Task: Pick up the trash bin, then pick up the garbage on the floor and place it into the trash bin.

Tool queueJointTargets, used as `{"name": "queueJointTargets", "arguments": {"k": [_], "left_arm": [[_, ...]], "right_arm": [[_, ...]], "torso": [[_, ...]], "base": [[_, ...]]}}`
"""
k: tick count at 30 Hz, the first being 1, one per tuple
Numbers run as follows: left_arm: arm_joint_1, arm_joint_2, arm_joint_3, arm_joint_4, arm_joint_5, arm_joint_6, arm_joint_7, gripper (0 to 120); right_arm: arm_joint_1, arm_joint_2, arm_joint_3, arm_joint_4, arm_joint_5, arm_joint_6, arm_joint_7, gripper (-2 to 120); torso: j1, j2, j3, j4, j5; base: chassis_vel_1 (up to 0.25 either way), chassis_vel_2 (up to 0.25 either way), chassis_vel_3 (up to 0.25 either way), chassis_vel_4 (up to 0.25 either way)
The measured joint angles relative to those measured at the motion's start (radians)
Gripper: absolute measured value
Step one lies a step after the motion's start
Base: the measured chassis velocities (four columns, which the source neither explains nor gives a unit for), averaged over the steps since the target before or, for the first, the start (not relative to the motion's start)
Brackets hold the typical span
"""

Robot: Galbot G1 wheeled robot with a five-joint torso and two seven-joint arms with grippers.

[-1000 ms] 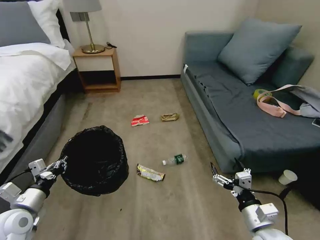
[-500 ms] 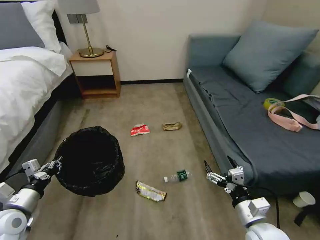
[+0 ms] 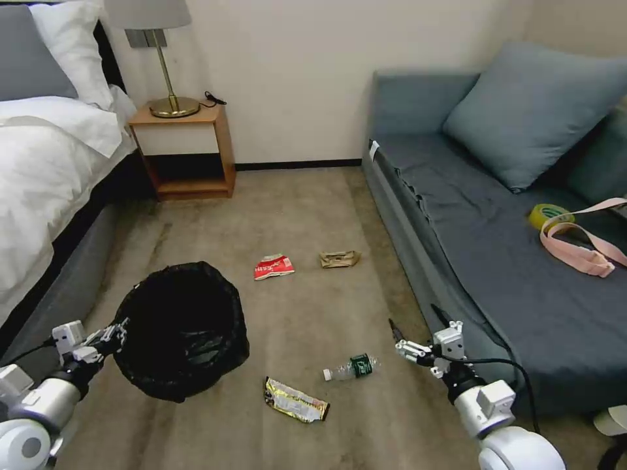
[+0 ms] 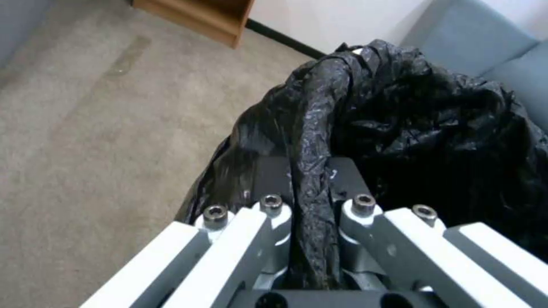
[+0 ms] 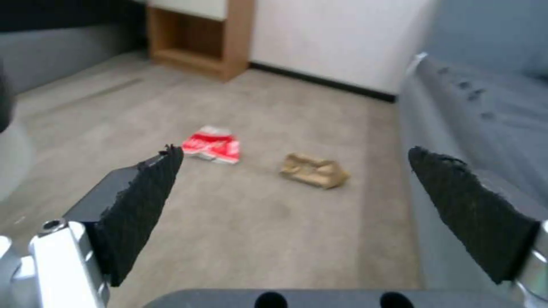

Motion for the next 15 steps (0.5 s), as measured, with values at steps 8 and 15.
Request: {"name": "queueJointTargets", "arguments": {"k": [8, 15], "left_arm": [[-0.039, 0.035, -0.035, 0.080, 0.023, -0.032, 0.035, 5], [-0.064, 0.070, -0.090, 0.137, 0.008, -0.039, 0.043, 5]], "right_arm": [[0.285, -0.138, -0.313, -0.102, 0.180, -0.092, 0.036, 100], [0.750, -0.192, -0.747, -0.269, 0.330, -0.144, 0.024, 100]], "torso": [[0.000, 0.000, 0.000, 0.0002, 0.0000], [0.000, 0.000, 0.000, 0.0000, 0.0002]], "base": [[0.000, 0.000, 0.000, 0.000], [0.000, 0.000, 0.000, 0.000]]}}
